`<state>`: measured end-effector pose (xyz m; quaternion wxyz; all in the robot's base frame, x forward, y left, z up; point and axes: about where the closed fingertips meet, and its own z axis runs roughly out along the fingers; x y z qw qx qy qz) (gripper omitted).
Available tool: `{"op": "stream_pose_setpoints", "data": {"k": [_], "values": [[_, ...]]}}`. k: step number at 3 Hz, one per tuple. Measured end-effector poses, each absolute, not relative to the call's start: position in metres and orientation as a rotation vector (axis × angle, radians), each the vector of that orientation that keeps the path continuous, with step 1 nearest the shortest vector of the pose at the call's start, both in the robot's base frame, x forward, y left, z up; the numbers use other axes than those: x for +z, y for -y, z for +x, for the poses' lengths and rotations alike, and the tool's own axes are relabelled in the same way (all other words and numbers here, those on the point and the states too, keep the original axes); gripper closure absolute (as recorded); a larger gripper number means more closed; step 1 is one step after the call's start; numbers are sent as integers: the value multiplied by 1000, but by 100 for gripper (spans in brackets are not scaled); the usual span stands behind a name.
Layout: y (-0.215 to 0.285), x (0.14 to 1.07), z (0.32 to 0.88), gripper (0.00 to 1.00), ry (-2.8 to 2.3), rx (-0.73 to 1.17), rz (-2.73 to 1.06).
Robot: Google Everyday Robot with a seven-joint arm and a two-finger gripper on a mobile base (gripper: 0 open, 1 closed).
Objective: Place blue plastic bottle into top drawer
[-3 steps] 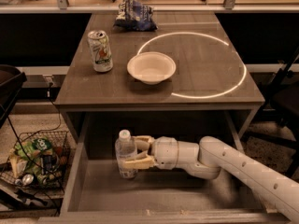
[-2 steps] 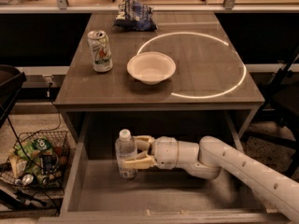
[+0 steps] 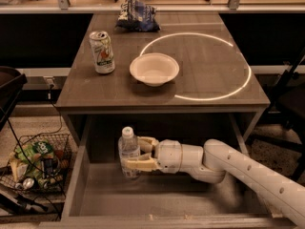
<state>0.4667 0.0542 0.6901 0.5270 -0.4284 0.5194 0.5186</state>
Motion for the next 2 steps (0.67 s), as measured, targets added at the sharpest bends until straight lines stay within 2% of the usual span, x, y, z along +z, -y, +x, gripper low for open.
{"op": "stream_pose_setpoints", "data": {"k": [1, 2], "values": [[-54, 690, 467, 7, -1241, 1240, -1024], [-56, 691, 466, 0, -1240, 1242, -1026]]}}
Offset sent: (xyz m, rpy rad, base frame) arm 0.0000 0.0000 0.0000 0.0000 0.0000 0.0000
